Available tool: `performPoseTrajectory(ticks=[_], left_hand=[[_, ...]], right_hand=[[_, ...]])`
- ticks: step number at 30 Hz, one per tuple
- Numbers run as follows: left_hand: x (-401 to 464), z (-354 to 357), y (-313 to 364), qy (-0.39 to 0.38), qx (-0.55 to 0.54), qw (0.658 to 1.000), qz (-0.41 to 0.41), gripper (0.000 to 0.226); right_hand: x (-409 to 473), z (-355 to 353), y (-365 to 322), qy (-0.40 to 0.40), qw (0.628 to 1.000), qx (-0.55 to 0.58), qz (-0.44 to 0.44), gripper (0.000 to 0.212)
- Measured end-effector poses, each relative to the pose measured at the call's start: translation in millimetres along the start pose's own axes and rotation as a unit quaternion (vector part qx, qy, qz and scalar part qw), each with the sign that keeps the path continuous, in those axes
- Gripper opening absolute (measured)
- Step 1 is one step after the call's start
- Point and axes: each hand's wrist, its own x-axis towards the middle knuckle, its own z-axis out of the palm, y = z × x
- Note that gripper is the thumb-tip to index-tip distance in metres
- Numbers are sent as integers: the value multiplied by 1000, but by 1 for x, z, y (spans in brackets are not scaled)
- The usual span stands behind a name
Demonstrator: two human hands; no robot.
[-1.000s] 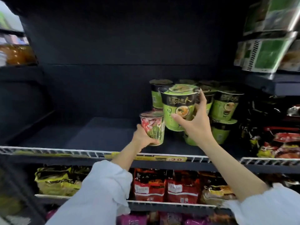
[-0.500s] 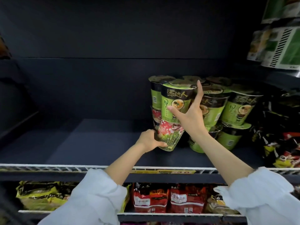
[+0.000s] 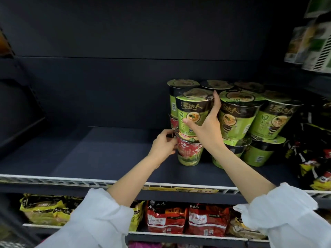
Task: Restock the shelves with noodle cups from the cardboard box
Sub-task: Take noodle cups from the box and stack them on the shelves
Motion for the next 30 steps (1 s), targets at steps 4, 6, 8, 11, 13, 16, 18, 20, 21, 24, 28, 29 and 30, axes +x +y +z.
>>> performPoseTrajectory(ticks=[4, 6, 8, 11, 13, 16, 18, 20, 21, 24, 28, 29, 30], left_hand=[[-5, -2, 13, -68, -71, 993, -58, 36], [-6, -4, 15, -73, -70, 993, -60, 38], [-8, -4, 17, -68, -46, 995, -53, 38], [-11, -2, 18, -24, 13, 1000, -4, 38], [-16, -1, 22, 19, 59, 997, 46, 37], [-29, -1, 36, 51, 114, 986, 113, 35], [-39, 0, 45, 54, 147, 977, 142, 33], [-50, 1, 52, 61, 167, 971, 159, 31], [-57, 2, 56, 65, 172, 969, 166, 29], [-82, 9, 64, 76, 188, 961, 187, 25], [-127, 29, 68, 90, 205, 952, 210, 18], [-140, 38, 69, 87, 204, 951, 216, 17], [-152, 49, 68, 81, 205, 950, 222, 17]], right_hand=[[-1, 3, 5, 12, 1000, -20, -8, 110], [-3, 2, 6, 12, 999, -30, -1, 113], [-7, 1, 6, 6, 999, -48, 0, 115], [-11, -3, 4, -6, 997, -79, 2, 117], [-13, -7, 2, -11, 996, -92, 4, 116], [-18, -13, -5, -14, 995, -96, 8, 111], [-24, -18, -12, -24, 995, -101, 14, 103], [-33, -25, -19, -37, 994, -104, 20, 96], [-38, -29, -22, -43, 994, -101, 21, 92], [-60, -44, -31, -58, 992, -108, 27, 75], [-100, -85, -46, -58, 989, -128, 45, 41], [-114, -100, -49, -52, 989, -130, 51, 33], [-129, -115, -52, -42, 988, -136, 61, 29]])
